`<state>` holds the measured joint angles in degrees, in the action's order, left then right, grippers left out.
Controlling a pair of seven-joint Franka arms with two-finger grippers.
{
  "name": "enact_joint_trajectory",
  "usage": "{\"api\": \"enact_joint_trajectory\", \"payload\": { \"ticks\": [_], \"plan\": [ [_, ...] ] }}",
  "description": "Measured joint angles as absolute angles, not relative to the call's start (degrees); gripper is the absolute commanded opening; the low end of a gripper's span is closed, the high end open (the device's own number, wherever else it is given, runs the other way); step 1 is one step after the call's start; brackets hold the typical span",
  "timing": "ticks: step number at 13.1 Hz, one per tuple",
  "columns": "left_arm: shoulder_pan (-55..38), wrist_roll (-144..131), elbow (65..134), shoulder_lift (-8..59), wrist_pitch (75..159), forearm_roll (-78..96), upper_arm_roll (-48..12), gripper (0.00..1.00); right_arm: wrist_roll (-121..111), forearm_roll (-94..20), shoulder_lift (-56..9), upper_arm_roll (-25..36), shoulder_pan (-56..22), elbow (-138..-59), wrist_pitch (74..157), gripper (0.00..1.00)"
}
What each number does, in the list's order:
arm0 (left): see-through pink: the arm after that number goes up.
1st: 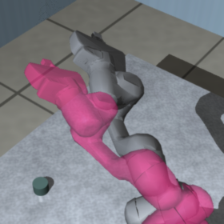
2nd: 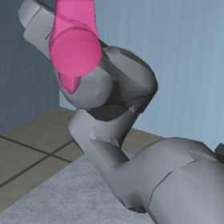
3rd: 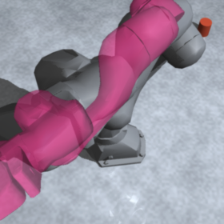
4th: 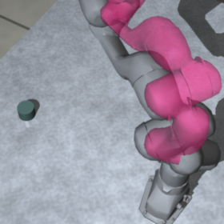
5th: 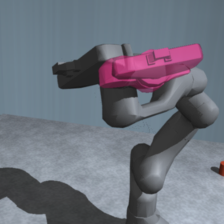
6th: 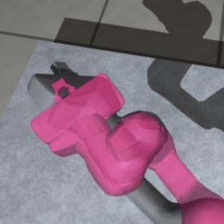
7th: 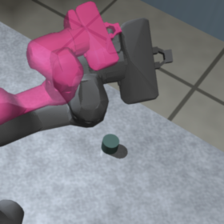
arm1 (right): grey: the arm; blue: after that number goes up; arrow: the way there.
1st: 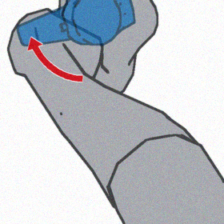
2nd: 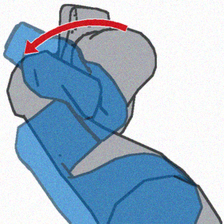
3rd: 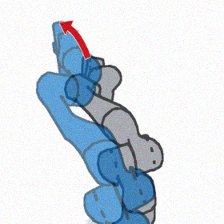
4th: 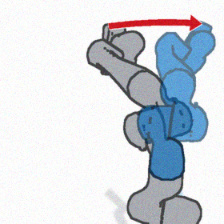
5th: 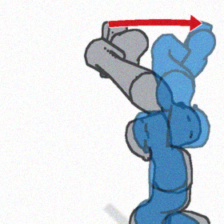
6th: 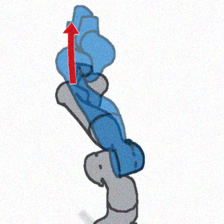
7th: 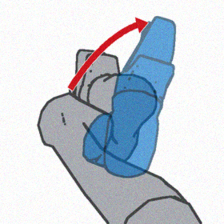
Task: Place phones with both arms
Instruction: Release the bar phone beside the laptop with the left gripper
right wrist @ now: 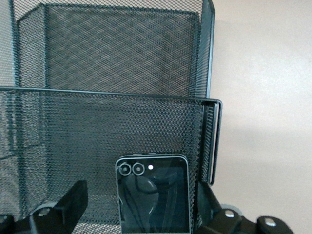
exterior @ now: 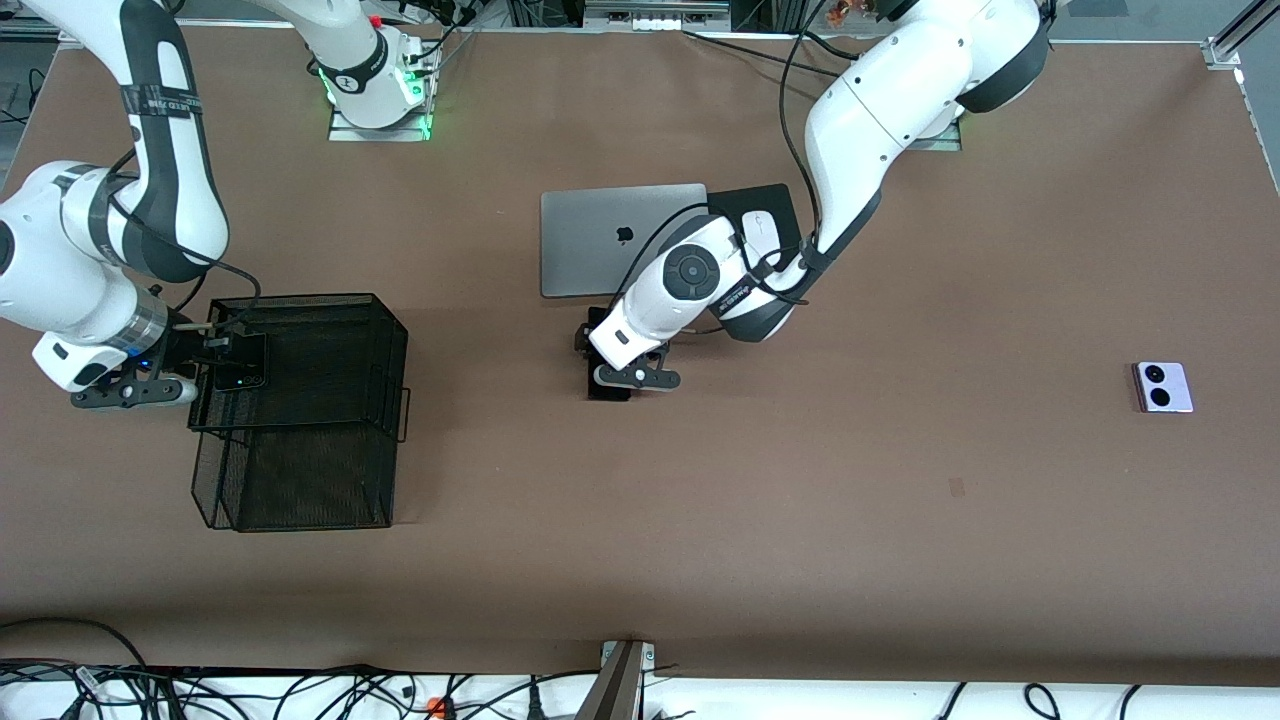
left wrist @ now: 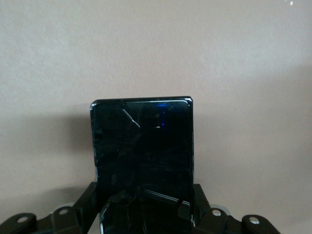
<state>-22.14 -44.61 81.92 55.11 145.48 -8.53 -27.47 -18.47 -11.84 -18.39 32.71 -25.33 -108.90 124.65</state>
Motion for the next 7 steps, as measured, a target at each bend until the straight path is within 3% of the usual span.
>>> {"api": "enact_joint_trajectory", "payload": {
  "ticks": [5, 7],
  "plan": [
    [-19.69, -44.67, 80.27, 53.44, 145.11, -8.53, -27.21, 1.00, -14.09, -11.99, -17.36, 32.78, -25.39, -97.45, 110.47, 1.00],
    [-17.29, -44.79, 80.10, 49.86, 139.58, -8.53, -27.17, 1.00, -11.00, -11.99, -16.86, 32.66, -25.69, -92.66, 105.63, 1.00]
  ]
}}
